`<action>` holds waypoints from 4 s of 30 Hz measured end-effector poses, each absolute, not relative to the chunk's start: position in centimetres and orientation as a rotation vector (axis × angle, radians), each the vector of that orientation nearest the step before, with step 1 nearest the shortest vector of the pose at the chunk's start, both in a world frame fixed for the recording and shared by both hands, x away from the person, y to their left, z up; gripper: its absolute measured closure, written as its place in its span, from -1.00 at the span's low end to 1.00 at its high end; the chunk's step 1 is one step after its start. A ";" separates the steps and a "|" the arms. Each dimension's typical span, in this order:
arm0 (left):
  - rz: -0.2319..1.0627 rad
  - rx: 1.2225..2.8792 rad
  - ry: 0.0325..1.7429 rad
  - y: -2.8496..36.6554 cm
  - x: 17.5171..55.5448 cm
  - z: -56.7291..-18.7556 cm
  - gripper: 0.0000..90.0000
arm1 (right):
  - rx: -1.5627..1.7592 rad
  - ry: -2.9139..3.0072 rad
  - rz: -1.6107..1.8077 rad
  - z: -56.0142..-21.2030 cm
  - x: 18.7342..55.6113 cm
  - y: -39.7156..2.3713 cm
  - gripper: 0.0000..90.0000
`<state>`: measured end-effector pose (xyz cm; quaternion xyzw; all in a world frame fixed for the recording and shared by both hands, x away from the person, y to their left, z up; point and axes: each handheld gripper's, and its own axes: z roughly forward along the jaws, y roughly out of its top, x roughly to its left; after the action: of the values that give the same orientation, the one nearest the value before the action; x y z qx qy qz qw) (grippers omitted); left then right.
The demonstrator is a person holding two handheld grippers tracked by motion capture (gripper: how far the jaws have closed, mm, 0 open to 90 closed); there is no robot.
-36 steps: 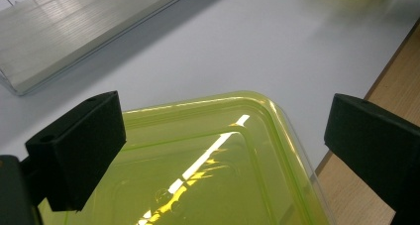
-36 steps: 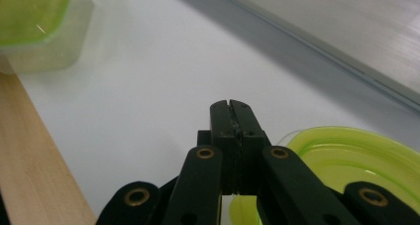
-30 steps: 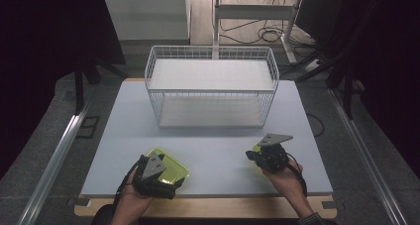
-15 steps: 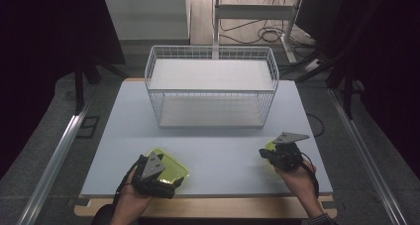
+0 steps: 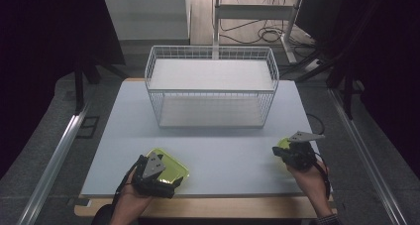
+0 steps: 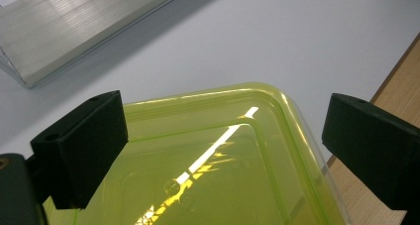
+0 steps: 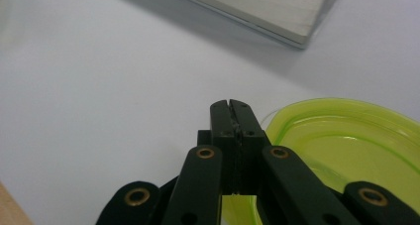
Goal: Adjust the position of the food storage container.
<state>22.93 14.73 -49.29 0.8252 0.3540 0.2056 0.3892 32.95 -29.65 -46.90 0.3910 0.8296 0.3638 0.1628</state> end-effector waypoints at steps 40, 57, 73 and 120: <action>0.428 2.065 1.309 25.9 25.1 -51.7 0.99 | 0.950 2.521 1.130 -47.8 30.0 -24.5 0.97; 0.332 2.207 1.199 20.9 25.4 -51.8 0.99 | 0.830 2.713 1.186 -48.9 27.6 -20.1 0.95; 0.253 2.276 1.066 16.2 26.0 -52.1 0.99 | 0.746 2.839 1.150 -50.2 26.4 -17.3 0.93; 0.175 2.235 0.923 9.9 25.4 -52.2 0.95 | 0.965 2.596 0.988 -50.3 34.4 -20.5 0.88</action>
<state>25.41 9.89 -52.19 0.8632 0.3565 0.0674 0.3512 34.39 -20.45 -50.26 0.3266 0.8784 0.3343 0.1003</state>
